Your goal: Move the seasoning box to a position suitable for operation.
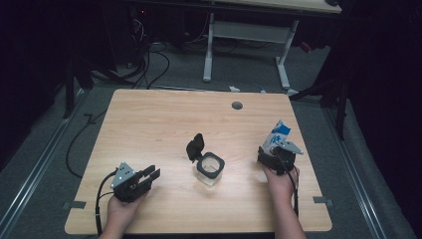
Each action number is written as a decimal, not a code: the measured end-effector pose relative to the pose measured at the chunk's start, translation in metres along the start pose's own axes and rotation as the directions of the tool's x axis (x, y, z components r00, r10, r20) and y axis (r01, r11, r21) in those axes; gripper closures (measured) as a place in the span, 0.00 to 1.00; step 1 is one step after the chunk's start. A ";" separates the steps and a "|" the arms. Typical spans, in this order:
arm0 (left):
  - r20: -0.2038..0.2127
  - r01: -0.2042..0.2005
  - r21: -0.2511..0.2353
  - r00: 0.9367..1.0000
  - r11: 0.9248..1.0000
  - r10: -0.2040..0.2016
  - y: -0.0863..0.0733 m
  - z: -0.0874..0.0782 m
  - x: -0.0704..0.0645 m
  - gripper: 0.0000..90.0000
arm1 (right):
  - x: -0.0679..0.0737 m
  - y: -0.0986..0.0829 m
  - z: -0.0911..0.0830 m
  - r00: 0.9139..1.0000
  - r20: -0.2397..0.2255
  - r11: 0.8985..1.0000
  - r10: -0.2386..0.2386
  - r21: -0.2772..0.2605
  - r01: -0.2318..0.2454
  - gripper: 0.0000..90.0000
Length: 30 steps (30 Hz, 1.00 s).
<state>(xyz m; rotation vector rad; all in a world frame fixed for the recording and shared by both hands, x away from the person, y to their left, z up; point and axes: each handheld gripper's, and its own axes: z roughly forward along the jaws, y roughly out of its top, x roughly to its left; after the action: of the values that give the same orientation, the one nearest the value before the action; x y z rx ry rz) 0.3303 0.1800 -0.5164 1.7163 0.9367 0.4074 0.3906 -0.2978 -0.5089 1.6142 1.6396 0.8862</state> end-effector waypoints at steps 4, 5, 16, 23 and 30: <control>0.001 0.000 0.001 1.000 1.000 0.000 0.000 0.000 0.000 0.77 | 0.001 -0.001 -0.003 1.000 -0.013 1.000 -0.022 -0.013 0.021 0.38; 0.001 -0.001 0.001 1.000 1.000 0.001 0.000 0.000 0.000 0.77 | 0.001 -0.001 -0.003 0.999 -0.021 0.999 -0.029 -0.019 0.029 0.40; -0.001 0.003 0.000 1.000 1.000 -0.003 0.000 0.000 0.000 0.77 | 0.018 -0.006 -0.006 0.980 -0.161 0.993 -0.116 -0.047 0.110 0.47; -0.001 0.003 -0.001 1.000 1.000 -0.003 0.000 0.000 0.000 0.77 | 0.021 -0.012 -0.010 0.977 -0.173 0.991 -0.124 -0.061 0.115 0.39; 0.000 0.004 -0.001 1.000 1.000 -0.004 0.000 0.000 0.000 0.77 | 0.017 -0.015 -0.013 0.982 -0.151 0.993 -0.116 -0.042 0.111 0.35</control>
<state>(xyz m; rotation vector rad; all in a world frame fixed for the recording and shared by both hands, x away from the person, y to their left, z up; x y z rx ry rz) 0.3304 0.1799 -0.5162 1.7132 0.9393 0.4047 0.3717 -0.2809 -0.5140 1.4442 1.7930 0.9934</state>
